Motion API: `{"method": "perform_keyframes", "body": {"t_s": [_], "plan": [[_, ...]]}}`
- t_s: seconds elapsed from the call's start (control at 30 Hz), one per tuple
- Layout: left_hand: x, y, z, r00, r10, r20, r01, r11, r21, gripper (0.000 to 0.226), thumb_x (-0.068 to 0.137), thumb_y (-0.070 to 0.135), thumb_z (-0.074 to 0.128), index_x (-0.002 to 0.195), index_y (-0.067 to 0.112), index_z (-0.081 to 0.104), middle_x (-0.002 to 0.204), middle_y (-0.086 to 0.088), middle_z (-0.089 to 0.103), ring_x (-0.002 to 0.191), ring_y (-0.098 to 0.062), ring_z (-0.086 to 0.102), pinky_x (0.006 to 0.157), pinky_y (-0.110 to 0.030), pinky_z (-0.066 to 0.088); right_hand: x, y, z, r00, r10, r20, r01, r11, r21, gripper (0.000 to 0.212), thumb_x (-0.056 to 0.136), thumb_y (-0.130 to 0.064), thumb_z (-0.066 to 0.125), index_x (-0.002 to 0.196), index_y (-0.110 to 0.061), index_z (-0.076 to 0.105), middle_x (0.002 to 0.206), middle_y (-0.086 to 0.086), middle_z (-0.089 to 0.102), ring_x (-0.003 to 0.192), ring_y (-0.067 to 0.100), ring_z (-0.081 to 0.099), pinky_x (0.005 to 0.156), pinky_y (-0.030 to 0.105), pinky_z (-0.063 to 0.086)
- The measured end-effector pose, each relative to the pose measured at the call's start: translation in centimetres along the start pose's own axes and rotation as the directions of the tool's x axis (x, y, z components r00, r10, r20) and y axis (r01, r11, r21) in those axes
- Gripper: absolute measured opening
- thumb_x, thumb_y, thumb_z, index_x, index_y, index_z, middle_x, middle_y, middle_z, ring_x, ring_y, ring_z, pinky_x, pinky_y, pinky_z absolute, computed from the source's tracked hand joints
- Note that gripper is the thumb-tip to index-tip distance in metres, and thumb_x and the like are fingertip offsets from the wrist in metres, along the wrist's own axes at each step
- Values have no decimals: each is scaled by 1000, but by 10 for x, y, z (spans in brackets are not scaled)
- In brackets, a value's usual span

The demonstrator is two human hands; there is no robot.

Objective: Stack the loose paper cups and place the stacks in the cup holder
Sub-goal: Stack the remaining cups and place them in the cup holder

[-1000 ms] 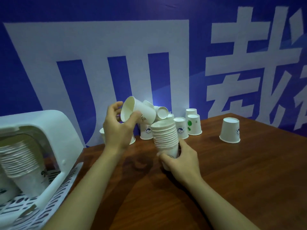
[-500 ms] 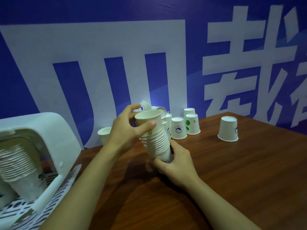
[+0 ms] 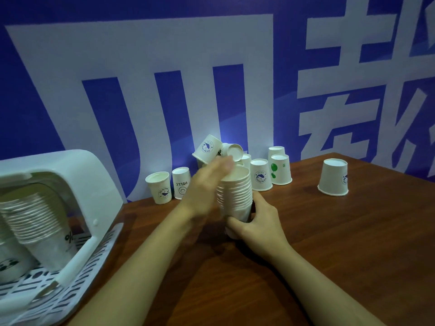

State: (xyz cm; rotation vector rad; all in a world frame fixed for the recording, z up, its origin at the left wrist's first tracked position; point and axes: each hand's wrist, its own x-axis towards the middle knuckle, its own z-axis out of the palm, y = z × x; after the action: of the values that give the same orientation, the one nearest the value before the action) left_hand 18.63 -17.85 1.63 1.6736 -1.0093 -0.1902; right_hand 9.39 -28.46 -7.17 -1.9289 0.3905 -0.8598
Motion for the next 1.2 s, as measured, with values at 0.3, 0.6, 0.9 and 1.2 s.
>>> {"method": "perform_keyframes", "body": {"t_s": [0.3,0.6,0.9,1.2], "plan": [[40,-110,-79,544,-224,-809,351,936,-23,93,80,38,88,153,14,34,154,-11,49,141,-33,46,113,-46,43,2,2,1,999,13,52,-16,998,68,46,70,-40,87,110,-37,63,99,-16,74,86,0,72,78,32,63],[51,-150,-85,594,-301,-746,427,904,-25,115,75,36,93,163,21,20,150,-14,55,140,-37,49,113,-51,41,6,6,3,999,21,27,-23,996,88,44,73,-35,88,110,-38,64,103,-26,71,95,-4,68,81,24,58],[46,-48,-52,782,15,-623,-152,974,-168,84,78,21,89,146,21,39,115,-2,69,102,-15,69,86,-29,59,4,2,1,998,45,41,-49,994,94,44,75,-30,86,111,-40,63,104,-30,71,96,-6,68,79,22,56],[27,5,-19,940,156,-304,-205,970,-134,82,69,34,80,144,25,47,111,5,69,87,5,70,70,-15,56,2,3,1,998,36,56,-40,997,71,49,67,-42,79,113,-38,63,104,-17,74,93,4,71,83,39,62]]}}
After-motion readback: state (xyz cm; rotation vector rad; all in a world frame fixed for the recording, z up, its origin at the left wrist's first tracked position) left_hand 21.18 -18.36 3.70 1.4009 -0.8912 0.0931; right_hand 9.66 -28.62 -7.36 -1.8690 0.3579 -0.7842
